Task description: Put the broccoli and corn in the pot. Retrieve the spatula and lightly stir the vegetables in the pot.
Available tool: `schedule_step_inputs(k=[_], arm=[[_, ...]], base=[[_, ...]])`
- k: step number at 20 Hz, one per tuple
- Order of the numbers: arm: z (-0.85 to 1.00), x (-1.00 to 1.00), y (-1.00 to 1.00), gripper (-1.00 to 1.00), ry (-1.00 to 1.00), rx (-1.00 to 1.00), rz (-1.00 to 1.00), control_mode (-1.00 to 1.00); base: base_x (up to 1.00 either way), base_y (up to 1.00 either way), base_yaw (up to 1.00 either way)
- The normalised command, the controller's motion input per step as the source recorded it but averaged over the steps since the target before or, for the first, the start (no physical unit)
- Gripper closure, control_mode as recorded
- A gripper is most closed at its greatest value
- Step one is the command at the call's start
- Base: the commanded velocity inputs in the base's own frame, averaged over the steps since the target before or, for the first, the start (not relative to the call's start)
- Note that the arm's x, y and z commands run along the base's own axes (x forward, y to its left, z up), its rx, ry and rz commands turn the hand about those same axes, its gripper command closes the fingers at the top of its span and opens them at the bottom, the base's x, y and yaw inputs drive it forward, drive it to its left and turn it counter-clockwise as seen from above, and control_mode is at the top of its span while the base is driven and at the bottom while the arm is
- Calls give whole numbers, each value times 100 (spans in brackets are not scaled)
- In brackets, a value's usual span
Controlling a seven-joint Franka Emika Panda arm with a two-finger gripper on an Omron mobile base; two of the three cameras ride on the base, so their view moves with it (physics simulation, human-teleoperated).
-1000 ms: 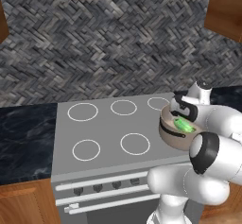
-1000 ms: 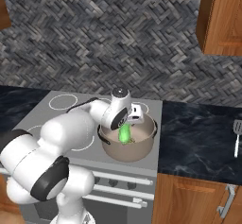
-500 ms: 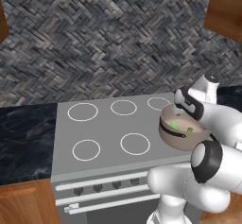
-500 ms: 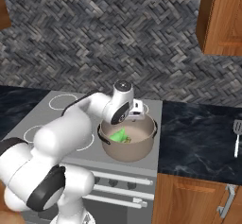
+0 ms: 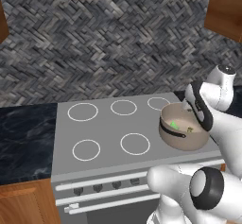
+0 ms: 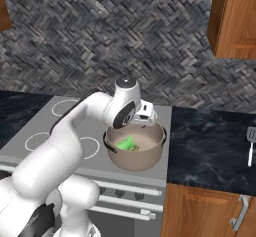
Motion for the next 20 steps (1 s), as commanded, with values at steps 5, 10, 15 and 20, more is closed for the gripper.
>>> schedule_step_inputs(k=[5,10,15,20], arm=[[21,-48,0,-100,0,0,-22,-100],[0,-2,0,-100,0,0,0,-100],[0,-5,0,-100,0,0,0,-100],[0,0,0,-100,0,0,0,100]], base=[[0,0,0],[0,0,0],[0,0,0],[-1,-45,-8]])
